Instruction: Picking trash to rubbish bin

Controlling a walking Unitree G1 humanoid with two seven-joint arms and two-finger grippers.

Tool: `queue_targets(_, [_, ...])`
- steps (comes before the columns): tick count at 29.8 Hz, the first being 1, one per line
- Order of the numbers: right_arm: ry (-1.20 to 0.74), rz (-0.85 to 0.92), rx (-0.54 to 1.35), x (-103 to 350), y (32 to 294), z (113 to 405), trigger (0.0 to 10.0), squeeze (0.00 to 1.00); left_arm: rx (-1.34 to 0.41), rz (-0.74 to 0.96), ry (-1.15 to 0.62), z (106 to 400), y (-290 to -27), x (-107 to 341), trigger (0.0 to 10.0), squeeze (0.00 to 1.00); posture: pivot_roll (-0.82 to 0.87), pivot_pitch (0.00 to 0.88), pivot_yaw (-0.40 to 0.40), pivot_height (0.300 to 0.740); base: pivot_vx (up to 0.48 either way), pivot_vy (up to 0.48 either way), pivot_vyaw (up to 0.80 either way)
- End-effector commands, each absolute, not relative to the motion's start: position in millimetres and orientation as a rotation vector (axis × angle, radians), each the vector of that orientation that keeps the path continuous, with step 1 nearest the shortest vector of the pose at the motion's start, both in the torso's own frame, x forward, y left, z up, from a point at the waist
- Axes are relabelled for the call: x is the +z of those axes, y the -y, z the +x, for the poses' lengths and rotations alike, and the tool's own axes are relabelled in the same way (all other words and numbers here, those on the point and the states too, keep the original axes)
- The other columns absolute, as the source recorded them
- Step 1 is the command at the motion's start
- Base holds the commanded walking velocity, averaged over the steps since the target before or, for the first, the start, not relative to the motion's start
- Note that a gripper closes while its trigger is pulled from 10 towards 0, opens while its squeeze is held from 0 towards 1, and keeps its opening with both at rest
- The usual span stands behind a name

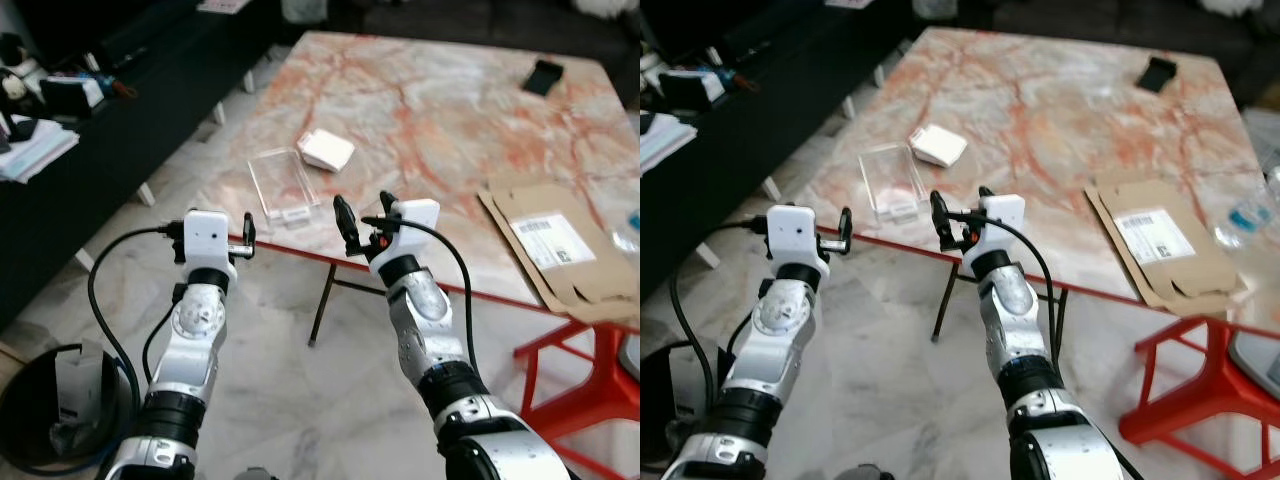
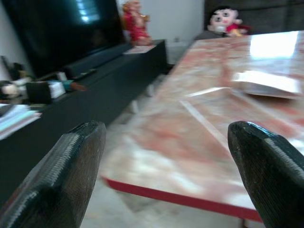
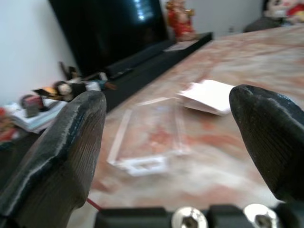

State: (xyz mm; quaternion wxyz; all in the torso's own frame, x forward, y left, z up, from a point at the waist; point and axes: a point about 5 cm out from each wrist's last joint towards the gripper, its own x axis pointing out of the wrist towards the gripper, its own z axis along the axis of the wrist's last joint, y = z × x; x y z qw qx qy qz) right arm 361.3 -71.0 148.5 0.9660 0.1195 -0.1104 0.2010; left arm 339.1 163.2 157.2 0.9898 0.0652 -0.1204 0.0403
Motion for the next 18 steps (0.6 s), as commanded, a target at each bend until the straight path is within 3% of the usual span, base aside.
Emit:
queue_targets(1, [0.215, 0.244, 0.433, 147.1, 64.3, 359.2, 10.0, 0.0, 0.097, 0.135, 0.233, 338.2, -168.0, 155.7, 10.0, 0.0, 0.14, 0.127, -0.01, 0.74, 0.379, 0.0, 0.0])
queue_targets(9, [0.223, 0.221, 0.44, 147.3, 61.9, 358.3, 10.0, 0.0, 0.092, 0.141, 0.233, 338.8, -168.2, 155.9, 10.0, 0.0, 0.15, 0.112, -0.006, 0.74, 0.376, 0.0, 0.0])
queue_targets(15, [0.216, 0.231, 0.441, 145.4, 61.1, 357.5, 10.0, 0.0, 0.086, 0.139, 0.235, 338.9, -166.3, 156.0, 10.0, 0.0, 0.15, 0.105, -0.007, 0.74, 0.376, 0.0, 0.59])
queue_targets(18, [0.21, 0.244, 0.436, 144.7, 61.3, 357.8, 10.0, 0.0, 0.083, 0.14, 0.234, 338.9, -165.8, 155.9, 10.0, 0.0, 0.15, 0.106, -0.005, 0.74, 0.375, 0.0, 0.0])
